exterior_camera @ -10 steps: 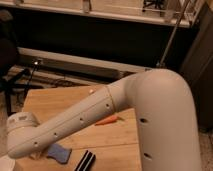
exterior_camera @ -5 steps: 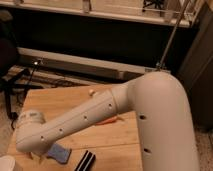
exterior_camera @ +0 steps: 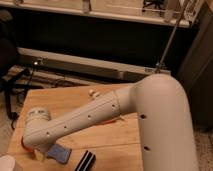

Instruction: Place the white sponge in the ceramic bowl

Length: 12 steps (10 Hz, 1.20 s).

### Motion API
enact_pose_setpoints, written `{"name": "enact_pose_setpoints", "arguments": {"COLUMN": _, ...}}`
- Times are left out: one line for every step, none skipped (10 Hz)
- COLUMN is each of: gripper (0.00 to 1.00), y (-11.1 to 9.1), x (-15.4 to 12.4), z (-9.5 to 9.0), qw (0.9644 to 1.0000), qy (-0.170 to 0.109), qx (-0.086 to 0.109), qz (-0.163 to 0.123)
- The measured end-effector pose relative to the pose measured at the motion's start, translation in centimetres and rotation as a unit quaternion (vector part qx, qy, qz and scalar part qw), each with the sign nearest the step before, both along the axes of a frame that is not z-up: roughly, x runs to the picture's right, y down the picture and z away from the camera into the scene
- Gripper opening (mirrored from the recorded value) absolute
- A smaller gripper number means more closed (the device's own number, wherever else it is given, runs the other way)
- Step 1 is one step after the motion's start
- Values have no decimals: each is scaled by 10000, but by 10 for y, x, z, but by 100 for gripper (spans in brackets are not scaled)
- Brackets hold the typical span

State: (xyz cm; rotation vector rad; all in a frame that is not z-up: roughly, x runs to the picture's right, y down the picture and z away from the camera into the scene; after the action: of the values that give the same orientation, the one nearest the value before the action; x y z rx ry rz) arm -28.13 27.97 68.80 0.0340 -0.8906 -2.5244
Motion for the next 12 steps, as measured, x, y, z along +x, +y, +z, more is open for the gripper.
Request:
{"name": "enact_pose_setpoints", "arguments": {"gripper": 75, "y": 7, "x": -4, "z": 5, "qw": 10000, "qy": 11, "qx": -22, "qz": -88}}
{"name": "enact_pose_setpoints", "arguments": {"gripper": 75, "y": 12, "x": -6, "z": 13, "qw": 9999, "qy": 71, "qx": -51, "qz": -114}}
{"name": "enact_pose_setpoints", "arguments": {"gripper": 75, "y": 14, "x": -6, "z": 21, "qw": 9998, "qy": 137, "qx": -84, "qz": -78}}
{"name": "enact_pose_setpoints", "arguments": {"gripper": 75, "y": 14, "x": -4, "z": 30, "qw": 9997, "qy": 217, "qx": -114, "qz": 0}}
{"name": "enact_pose_setpoints", "arguments": {"gripper": 75, "y": 16, "x": -1, "z": 38, "qw": 9995, "qy": 266, "qx": -166, "qz": 76}}
{"name": "enact_pose_setpoints", "arguments": {"gripper": 75, "y": 19, "x": 5, "z": 45, "qw": 9991, "qy": 311, "qx": -245, "qz": 160}}
{"name": "enact_pose_setpoints", "arguments": {"gripper": 75, "y": 21, "x": 9, "z": 50, "qw": 9987, "qy": 330, "qx": -316, "qz": 224}}
{"name": "enact_pose_setpoints", "arguments": {"gripper": 75, "y": 24, "x": 12, "z": 52, "qw": 9985, "qy": 314, "qx": -388, "qz": 243}}
{"name": "enact_pose_setpoints", "arguments": {"gripper": 74, "y": 29, "x": 13, "z": 53, "qw": 9984, "qy": 280, "qx": -444, "qz": 228}}
{"name": "enact_pose_setpoints", "arguments": {"gripper": 68, "y": 34, "x": 12, "z": 54, "qw": 9983, "qy": 245, "qx": -494, "qz": 205}}
{"name": "enact_pose_setpoints", "arguments": {"gripper": 59, "y": 39, "x": 10, "z": 55, "qw": 9982, "qy": 224, "qx": -536, "qz": 177}}
{"name": "enact_pose_setpoints", "arguments": {"gripper": 48, "y": 42, "x": 8, "z": 56, "qw": 9980, "qy": 208, "qx": -570, "qz": 148}}
